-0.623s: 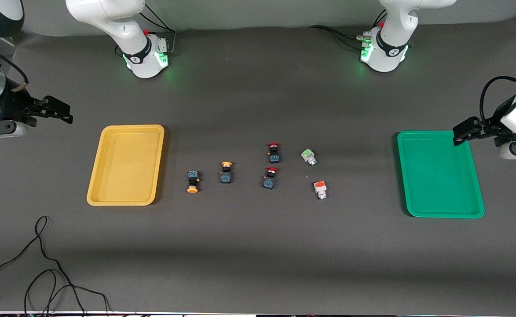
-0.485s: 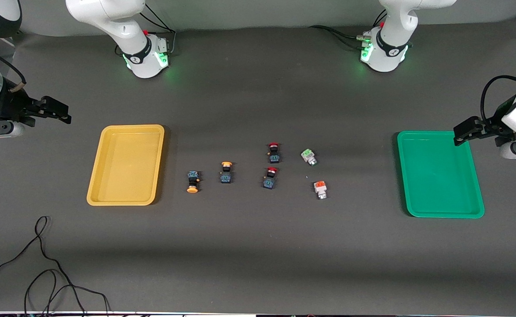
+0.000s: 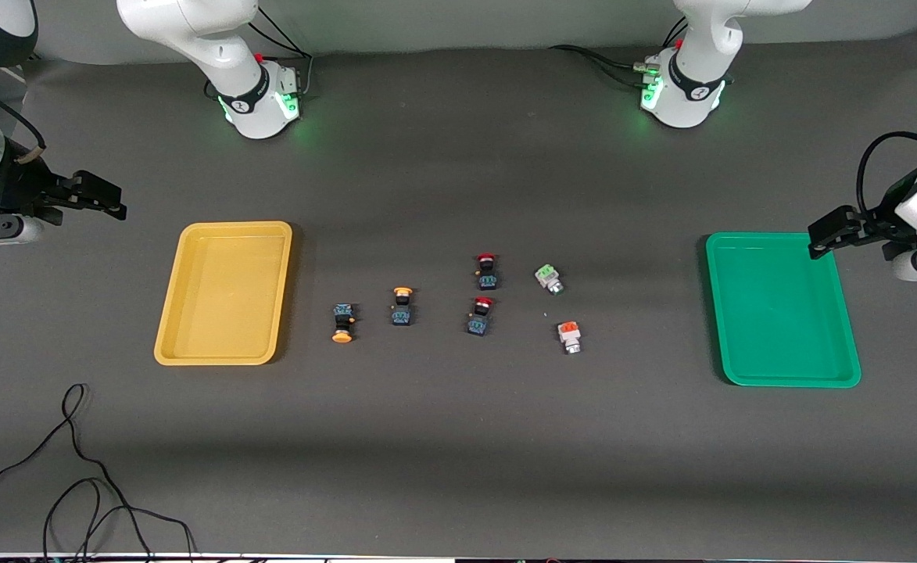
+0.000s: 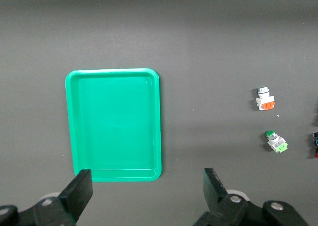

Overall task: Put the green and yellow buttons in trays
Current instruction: 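Grasp a yellow-capped button with the right gripper while the left gripper reaches buttons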

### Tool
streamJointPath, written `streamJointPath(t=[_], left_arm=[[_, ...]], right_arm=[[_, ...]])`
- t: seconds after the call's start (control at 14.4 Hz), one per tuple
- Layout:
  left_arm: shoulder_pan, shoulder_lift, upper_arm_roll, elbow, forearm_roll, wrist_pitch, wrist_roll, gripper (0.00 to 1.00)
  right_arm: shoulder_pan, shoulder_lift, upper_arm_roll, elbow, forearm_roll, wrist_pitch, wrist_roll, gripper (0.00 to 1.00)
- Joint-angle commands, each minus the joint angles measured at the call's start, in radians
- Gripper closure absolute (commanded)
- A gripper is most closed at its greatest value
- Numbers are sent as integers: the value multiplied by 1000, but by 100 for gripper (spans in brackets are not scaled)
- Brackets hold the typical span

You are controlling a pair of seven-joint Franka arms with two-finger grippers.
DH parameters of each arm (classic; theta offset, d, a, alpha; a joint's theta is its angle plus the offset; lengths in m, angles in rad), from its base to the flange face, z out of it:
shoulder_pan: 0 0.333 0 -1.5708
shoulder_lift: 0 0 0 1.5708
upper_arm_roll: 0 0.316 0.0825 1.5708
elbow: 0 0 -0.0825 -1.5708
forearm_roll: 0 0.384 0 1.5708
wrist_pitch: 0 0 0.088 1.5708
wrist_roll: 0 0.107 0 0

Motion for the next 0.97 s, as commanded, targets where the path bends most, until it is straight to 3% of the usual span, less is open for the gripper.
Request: streamJointPath(t=[0.0,0.35,0.69,0.9], left_arm=[[-1,-8,1,3,-3,-19,15,1],[-15,-33,-9,-67,-9,3,-8,1],[-15,-31,-135,-142,-54,43,-234,1],[-16,-37,-213,-233,-118,116,-360,1]], right_arm=[[1,12,-3,28,10,-6,4,0],[2,7,-26,40,17,-11,16,0],[25,6,-2,68,114,-37,169,0],[142,36,17,63,115,-23,297,0]])
